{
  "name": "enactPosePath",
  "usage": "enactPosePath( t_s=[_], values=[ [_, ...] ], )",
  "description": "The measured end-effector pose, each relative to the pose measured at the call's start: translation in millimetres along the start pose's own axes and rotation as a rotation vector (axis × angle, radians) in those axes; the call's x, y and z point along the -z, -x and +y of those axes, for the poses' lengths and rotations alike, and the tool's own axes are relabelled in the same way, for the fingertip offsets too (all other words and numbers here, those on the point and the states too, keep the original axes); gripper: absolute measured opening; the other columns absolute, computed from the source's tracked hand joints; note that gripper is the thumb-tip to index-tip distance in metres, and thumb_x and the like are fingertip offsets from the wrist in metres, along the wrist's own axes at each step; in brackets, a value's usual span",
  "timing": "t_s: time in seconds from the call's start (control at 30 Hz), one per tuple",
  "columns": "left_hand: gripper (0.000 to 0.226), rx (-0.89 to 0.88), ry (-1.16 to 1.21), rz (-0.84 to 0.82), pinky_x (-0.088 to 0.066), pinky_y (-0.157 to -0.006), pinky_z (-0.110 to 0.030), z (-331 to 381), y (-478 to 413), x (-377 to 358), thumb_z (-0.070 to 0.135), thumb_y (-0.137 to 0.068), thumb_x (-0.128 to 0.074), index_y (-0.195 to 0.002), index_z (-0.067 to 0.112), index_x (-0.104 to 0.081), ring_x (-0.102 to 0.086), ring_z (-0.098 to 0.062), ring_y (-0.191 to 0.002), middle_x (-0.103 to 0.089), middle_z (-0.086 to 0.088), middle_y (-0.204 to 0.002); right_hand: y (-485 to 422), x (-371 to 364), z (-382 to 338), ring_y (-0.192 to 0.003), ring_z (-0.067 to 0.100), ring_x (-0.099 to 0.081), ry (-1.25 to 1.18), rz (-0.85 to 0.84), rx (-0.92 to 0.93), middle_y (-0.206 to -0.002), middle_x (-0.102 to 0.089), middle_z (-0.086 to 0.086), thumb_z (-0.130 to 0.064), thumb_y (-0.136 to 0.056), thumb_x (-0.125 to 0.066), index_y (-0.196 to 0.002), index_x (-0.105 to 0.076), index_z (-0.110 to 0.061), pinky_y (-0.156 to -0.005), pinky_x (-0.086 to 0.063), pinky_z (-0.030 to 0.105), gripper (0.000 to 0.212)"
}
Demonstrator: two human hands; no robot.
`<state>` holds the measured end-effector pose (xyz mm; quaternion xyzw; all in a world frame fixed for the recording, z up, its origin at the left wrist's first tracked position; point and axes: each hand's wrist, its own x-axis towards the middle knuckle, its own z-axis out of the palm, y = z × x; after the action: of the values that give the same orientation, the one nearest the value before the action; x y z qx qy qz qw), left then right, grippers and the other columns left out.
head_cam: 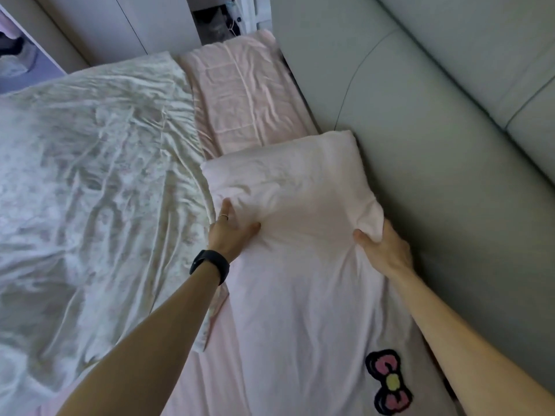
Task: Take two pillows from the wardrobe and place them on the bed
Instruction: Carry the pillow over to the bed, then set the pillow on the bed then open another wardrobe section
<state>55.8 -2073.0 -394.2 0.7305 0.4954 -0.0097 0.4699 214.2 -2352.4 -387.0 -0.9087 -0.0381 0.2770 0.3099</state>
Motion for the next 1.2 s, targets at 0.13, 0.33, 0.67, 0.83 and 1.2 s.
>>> enactPosePath(
  t_s=[0.13, 0.33, 0.67, 0.83, 1.2],
  values=[
    [0.099, -0.011, -0.243, -0.077, -0.009, -0.121, -0.061, -21, 0, -22, 0.065, -0.087, -0.058, -0.156, 0.042, 0.008, 0.001, -0.035, -0.153, 0.007, -0.008, -0.168, -22, -15, 18, -0.146, 0.037, -0.033, -0.042, 0.073, 0.002, -0.161, -0.035, 0.011, -0.056, -0.09, -0.063, -0.16, -0.019, -0.021, -0.118, -0.031, 0.044, 0.09],
    [0.074, -0.485, -0.597, -0.065, 0.011, -0.121, -0.056, -49, 61, -93, 0.069, -0.096, -0.027, -0.155, 0.046, 0.012, 0.024, -0.022, -0.151, 0.025, 0.004, -0.164, 45, -84, 57, -0.155, 0.025, -0.013, 0.413, 0.135, 0.406, -0.169, -0.015, 0.0, -0.071, -0.093, -0.031, -0.159, -0.02, -0.037, -0.122, -0.016, 0.05, 0.075],
    [0.067, -0.32, -0.693, -0.002, -0.002, -0.116, -0.07, -114, 71, -82, 0.066, -0.098, -0.02, -0.153, 0.048, 0.014, 0.014, -0.034, -0.153, 0.021, 0.006, -0.165, 69, -44, 151, -0.153, 0.023, -0.013, 0.493, 0.183, -0.042, -0.167, -0.023, 0.008, -0.077, -0.089, 0.006, -0.16, -0.019, -0.027, -0.121, -0.021, 0.054, 0.091],
    [0.07, -0.595, -0.647, -0.124, -0.004, -0.115, -0.071, -112, 148, -126, 0.064, -0.097, -0.032, -0.158, 0.042, -0.007, 0.007, -0.039, -0.153, 0.005, -0.001, -0.169, 137, -100, 131, -0.156, 0.026, -0.001, 0.498, 0.089, 0.225, -0.171, -0.001, 0.003, -0.072, -0.094, -0.033, -0.16, -0.01, -0.04, -0.123, -0.006, 0.054, 0.078],
    [0.075, -0.237, -0.959, -0.493, -0.03, -0.111, -0.063, -156, 211, -71, 0.035, -0.106, -0.035, -0.148, 0.053, 0.024, -0.009, -0.044, -0.149, 0.032, 0.013, -0.161, 183, -92, 117, -0.153, 0.037, 0.014, 0.599, -0.143, -0.184, -0.167, 0.022, 0.001, -0.071, -0.096, -0.021, -0.156, 0.016, -0.045, -0.118, -0.005, 0.068, 0.075]
  ],
)
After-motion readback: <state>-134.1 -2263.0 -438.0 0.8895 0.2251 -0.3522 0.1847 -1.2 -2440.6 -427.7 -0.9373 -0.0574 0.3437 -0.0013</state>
